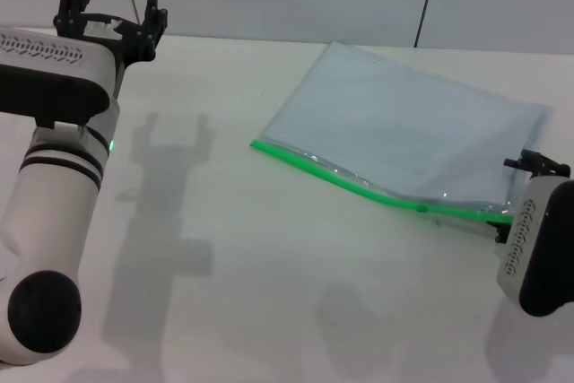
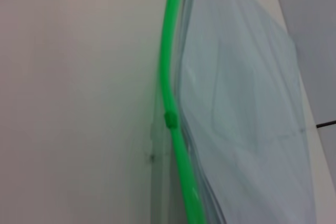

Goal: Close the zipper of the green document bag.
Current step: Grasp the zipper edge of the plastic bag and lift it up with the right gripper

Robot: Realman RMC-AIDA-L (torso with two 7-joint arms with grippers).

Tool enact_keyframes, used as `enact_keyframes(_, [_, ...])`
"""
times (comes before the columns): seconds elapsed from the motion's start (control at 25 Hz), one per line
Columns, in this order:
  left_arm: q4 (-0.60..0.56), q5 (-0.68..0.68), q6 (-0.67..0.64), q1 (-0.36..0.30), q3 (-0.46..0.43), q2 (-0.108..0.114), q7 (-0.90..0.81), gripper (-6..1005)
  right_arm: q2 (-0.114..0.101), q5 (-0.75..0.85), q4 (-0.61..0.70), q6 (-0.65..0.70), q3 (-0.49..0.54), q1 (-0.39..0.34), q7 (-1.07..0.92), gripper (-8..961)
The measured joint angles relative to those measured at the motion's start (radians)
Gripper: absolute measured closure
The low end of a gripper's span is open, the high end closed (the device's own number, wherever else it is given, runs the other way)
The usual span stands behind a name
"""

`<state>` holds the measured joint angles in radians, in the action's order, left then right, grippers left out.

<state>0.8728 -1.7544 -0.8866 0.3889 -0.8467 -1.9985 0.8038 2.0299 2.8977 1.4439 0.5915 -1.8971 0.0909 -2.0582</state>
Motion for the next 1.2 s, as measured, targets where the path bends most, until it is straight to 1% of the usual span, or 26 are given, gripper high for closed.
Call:
enact_keyframes(0.36, [0.012, -0.006, 0.0, 0.002, 0.0, 0.0, 0.0, 184, -0.001, 0.0, -0.007, -0.001, 0.015, 0.04, -0.024, 122])
enact_keyframes(0.6, [0.015, -0.01, 0.003, 0.005, 0.004, -0.003, 0.0, 184, -0.002, 0.0, -0.049, 0.001, 0.015, 0.081, -0.042, 123])
enact_keyframes(0.68, [0.019, -0.01, 0.005, 0.008, 0.005, -0.003, 0.0, 184, -0.002, 0.0, -0.062, 0.006, 0.014, 0.093, -0.042, 185])
enact_keyframes(0.92, [0.022, -0.011, 0.007, 0.012, 0.009, -0.003, 0.0, 183, -0.002, 0.0, -0.077, 0.011, 0.012, 0.115, -0.043, 299])
enact_keyframes(1.2, [0.023, -0.012, 0.009, 0.014, 0.011, -0.005, 0.0, 183, 0.0, 0.0, -0.088, 0.011, 0.008, 0.137, -0.043, 391])
